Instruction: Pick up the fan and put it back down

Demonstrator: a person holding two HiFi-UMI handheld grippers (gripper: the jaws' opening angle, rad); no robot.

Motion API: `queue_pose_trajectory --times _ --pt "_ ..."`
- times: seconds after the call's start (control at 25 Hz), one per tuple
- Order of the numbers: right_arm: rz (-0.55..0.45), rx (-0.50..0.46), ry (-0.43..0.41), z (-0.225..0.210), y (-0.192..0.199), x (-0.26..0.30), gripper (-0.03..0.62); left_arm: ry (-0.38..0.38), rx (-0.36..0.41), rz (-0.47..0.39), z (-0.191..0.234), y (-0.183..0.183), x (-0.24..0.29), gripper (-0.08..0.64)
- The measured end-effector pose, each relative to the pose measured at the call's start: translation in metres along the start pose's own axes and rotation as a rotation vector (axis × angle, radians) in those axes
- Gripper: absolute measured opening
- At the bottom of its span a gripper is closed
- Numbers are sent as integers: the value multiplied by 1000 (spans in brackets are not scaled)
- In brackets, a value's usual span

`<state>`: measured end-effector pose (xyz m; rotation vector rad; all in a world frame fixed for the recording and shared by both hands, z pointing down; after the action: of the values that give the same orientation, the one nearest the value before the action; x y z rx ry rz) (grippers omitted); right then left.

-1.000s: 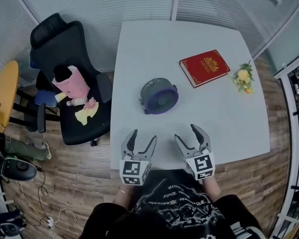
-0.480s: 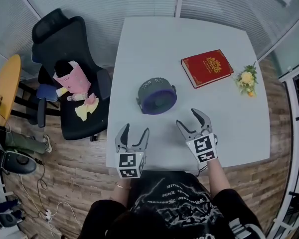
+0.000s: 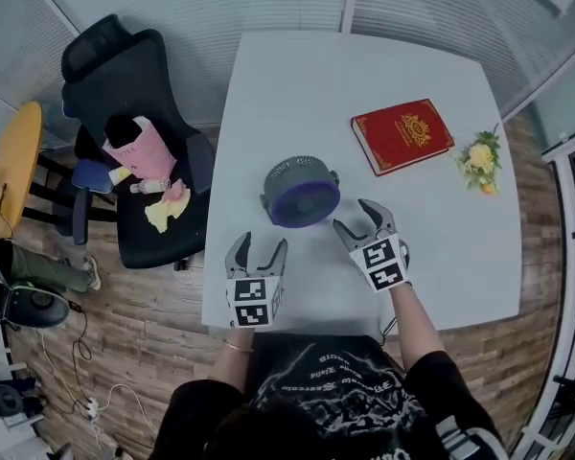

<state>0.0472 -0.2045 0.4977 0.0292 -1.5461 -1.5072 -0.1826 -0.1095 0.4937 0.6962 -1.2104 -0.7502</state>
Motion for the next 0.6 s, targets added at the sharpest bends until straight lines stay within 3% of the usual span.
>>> queue_pose_trajectory --times 0.16,0.6 --pt "43 -11 -34 -6 6 21 281 -20 -17 28 5 0 15 334" --pt "34 38 -61 -21 13 68 273 -61 -49 56 21 2 63 321"
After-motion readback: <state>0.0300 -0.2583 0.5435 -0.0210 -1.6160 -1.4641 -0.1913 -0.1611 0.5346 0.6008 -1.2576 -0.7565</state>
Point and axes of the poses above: the fingertips, and each gripper's own axes: x forward along the fingers, z to its left, y out of its underside, the point moved 10 cm from there along -x, backward along the fingers, and after that the axes turned 8 degrees about -x, right-handed, at the moved point
